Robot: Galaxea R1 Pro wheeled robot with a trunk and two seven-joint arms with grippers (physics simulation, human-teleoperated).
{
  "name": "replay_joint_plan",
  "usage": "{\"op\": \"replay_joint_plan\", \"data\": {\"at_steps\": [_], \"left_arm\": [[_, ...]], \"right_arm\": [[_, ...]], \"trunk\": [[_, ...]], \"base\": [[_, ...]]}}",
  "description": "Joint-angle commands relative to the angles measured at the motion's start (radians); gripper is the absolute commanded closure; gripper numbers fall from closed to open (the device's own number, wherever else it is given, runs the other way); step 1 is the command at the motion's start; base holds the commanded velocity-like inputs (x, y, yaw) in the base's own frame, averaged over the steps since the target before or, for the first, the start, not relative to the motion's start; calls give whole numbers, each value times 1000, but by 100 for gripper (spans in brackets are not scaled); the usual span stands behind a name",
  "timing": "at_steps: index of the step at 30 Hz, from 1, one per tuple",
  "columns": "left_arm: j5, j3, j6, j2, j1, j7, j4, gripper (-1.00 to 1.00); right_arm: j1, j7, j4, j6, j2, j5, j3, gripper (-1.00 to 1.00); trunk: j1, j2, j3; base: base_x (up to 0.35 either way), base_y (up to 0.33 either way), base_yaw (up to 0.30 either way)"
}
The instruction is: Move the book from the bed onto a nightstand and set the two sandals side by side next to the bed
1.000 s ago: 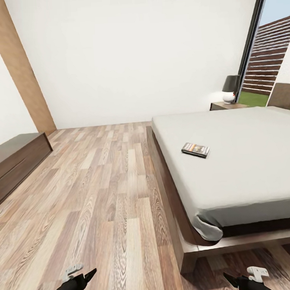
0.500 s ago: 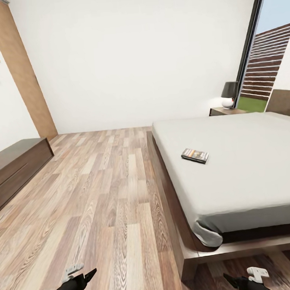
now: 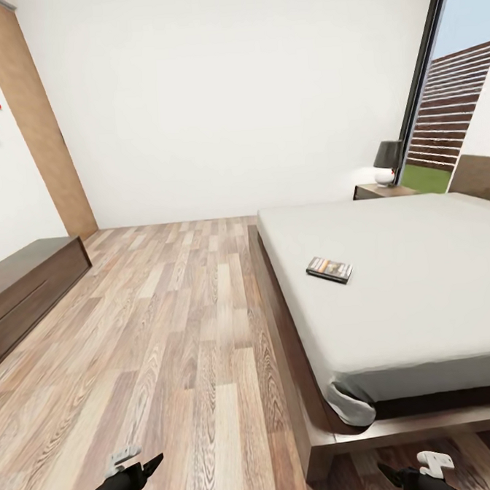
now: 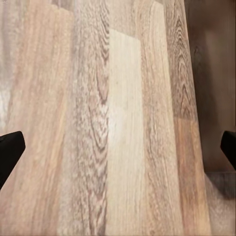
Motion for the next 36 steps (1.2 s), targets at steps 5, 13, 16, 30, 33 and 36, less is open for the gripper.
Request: {"op": "replay_joint_plan", "data": {"at_steps": [5,13,16,30,33,36], "left_arm": [[2,3,2,0,-1,-5,1,-100],[2,3,2,0,-1,-5,1,-100],[2,3,2,0,-1,-5,1,-100],[3,3,-33,0,-1,-5,1,-100],[3,3,-36,0,-1,-5,1,-100],[3,3,-37,0,-1,-5,1,-100]], "right_arm": [[-1,4,2,-2,0,-4,0,-100],[-1,4,2,-2,0,-3,0,-100],[-1,4,2,-2,0,-2,0,-100],[-1,4,2,-2,0,-1,0,-100],[-1,4,2,-2,0,-1,0,-100],[-1,4,2,-2,0,-1,1,-100]], "trunk": [[-19,35,15],[-50,91,40],[-50,91,40],[-50,91,40],[-50,91,40],[-50,91,40]], "base": [[0,0,0],[0,0,12],[0,0,114],[0,0,258],[0,0,290],[0,0,292]]}}
